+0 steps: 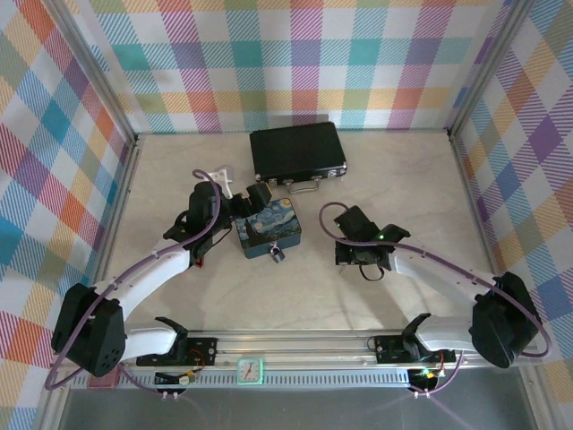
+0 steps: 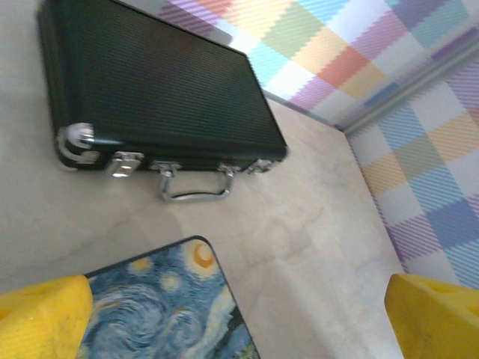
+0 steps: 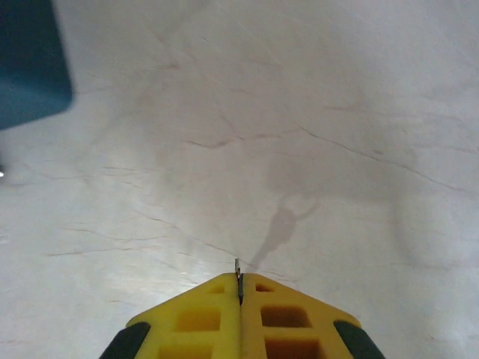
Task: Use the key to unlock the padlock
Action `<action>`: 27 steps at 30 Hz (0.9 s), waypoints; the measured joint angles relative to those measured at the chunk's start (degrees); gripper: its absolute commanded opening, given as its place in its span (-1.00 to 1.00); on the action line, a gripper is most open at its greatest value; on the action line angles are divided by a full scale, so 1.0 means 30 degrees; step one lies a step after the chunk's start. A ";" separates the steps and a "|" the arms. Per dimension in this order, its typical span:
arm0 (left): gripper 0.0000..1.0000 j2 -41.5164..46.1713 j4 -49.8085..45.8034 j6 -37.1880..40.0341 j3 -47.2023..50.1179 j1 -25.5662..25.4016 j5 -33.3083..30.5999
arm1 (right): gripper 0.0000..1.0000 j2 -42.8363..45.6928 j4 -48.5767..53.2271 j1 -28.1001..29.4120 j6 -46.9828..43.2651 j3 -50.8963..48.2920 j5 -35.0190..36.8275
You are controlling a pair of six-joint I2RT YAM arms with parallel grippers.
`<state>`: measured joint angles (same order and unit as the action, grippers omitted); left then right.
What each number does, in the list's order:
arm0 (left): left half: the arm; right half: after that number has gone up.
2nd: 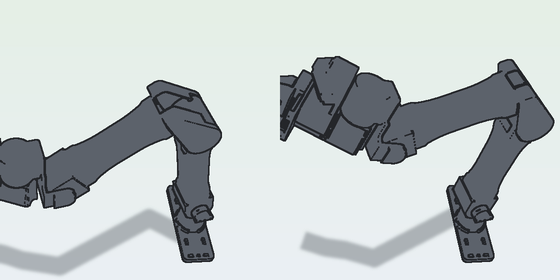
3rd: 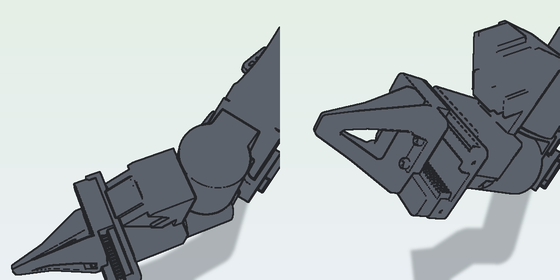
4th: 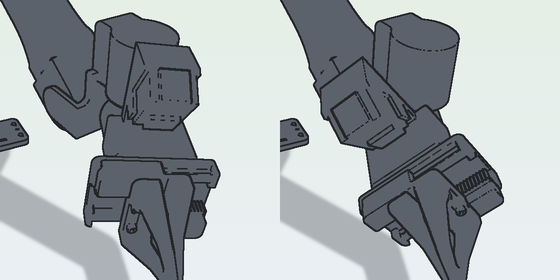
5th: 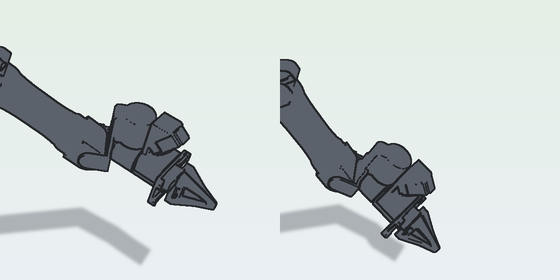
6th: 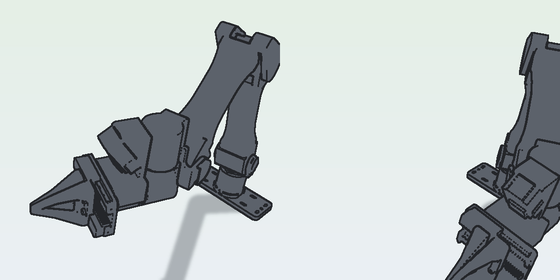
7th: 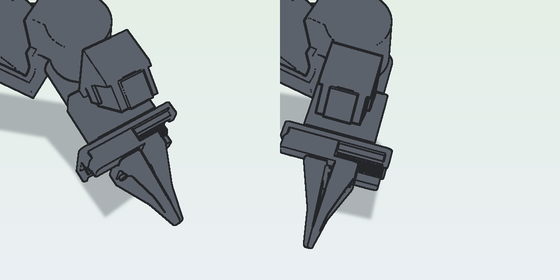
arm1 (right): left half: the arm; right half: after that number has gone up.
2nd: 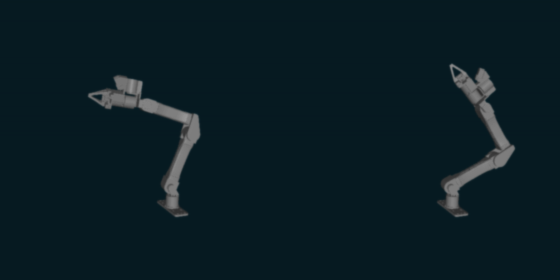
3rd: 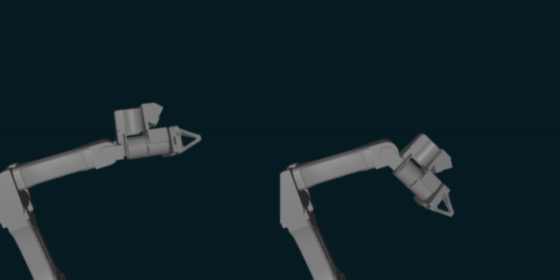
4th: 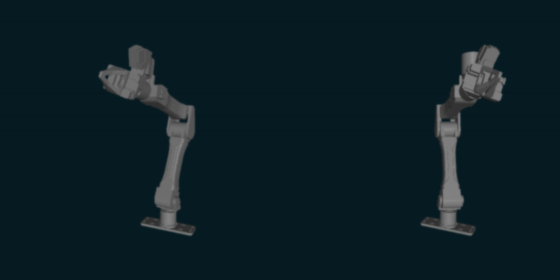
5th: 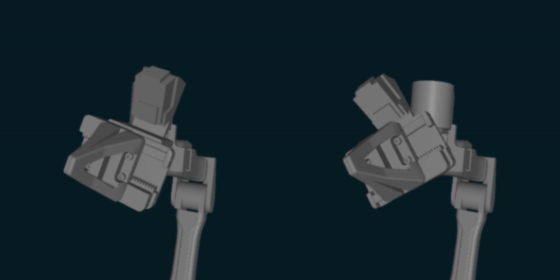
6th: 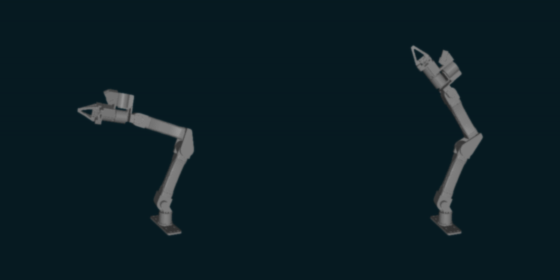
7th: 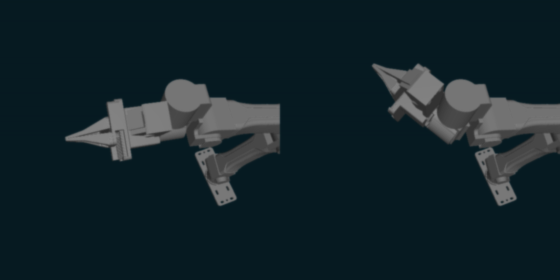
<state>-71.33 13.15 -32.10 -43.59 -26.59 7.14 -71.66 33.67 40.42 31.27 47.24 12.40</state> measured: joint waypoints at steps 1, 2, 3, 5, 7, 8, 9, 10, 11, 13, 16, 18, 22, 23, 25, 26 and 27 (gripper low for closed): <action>0.96 -0.0109 0.0197 0.0007 0.0000 -0.0022 0.0379 | -1.00 0.0197 -0.0233 -0.0022 -0.0240 -0.0015 -0.0270; 0.95 -0.0226 0.0393 0.0007 0.0000 -0.0073 0.0809 | -1.00 0.0423 -0.0503 -0.0124 -0.0576 -0.0022 -0.0627; 0.94 -0.0342 0.0619 0.0022 0.0000 -0.0080 0.1297 | -1.00 0.0670 -0.0743 -0.0248 -0.0860 -0.0036 -0.1020; 0.93 -0.0459 0.0918 0.0102 -0.0007 -0.0095 0.2222 | -1.00 0.1370 -0.1209 -0.0605 -0.1523 -0.0066 -0.2076; 0.92 -0.0459 0.1144 0.0233 -0.0022 -0.0095 0.3213 | -1.00 0.2244 -0.1668 -0.1326 -0.2135 -0.0066 -0.3483; 0.90 -0.0452 0.1246 0.0357 -0.0058 -0.0102 0.3825 | -1.00 0.2703 -0.1872 -0.1814 -0.2390 -0.0051 -0.4335; 0.88 -0.0444 0.1406 0.0495 -0.0058 -0.0109 0.4488 | -1.00 0.3118 -0.2011 -0.2339 -0.2652 0.0007 -0.5253; 0.86 -0.0437 0.1588 0.0583 -0.0058 -0.0124 0.5202 | -1.00 0.3468 -0.2127 -0.2863 -0.2841 0.0131 -0.6178; 0.84 -0.0415 0.1734 0.0648 -0.0058 -0.0146 0.5756 | -1.00 0.3672 -0.2186 -0.3242 -0.3002 0.0291 -0.6870; 0.80 -0.0240 0.1865 0.0874 -0.0058 -0.0299 0.7060 | -1.00 0.3956 -0.2375 -0.4065 -0.3300 0.0969 -0.8517; 0.73 0.0211 0.1982 0.1151 -0.0058 -0.0663 0.8502 | -1.00 0.3789 -0.2688 -0.4692 -0.3621 0.2237 -1.0681; 0.66 0.0503 0.2076 0.1341 -0.0102 -0.0954 0.9318 | -1.00 0.3344 -0.2994 -0.4954 -0.3730 0.3104 -1.2203; 0.51 0.0597 0.2186 0.1596 -0.0423 -0.1676 1.0644 | -1.00 0.1727 -0.3650 -0.5319 -0.3738 0.4524 -1.5016; 0.48 0.0590 0.2222 0.1632 -0.0481 -0.1851 1.0907 | -1.00 0.1297 -0.3716 -0.5377 -0.3738 0.4809 -1.5569; 0.42 0.0488 0.2419 0.1559 -0.0546 -0.2229 1.1373 | -1.00 0.0532 -0.3810 -0.5472 -0.3745 0.5289 -1.6560; 0.40 0.0393 0.2535 0.1559 -0.0561 -0.2382 1.1562 | -1.00 0.0277 -0.3818 -0.5501 -0.3752 0.5479 -1.6917; 0.37 0.0219 0.2652 0.1552 -0.0627 -0.2565 1.1817 | -1.00 -0.0022 -0.3796 -0.5559 -0.3767 0.5741 -1.7318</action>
<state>-70.67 21.10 -27.44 -45.47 -34.28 42.59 -71.72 22.28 23.75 19.97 64.47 -39.55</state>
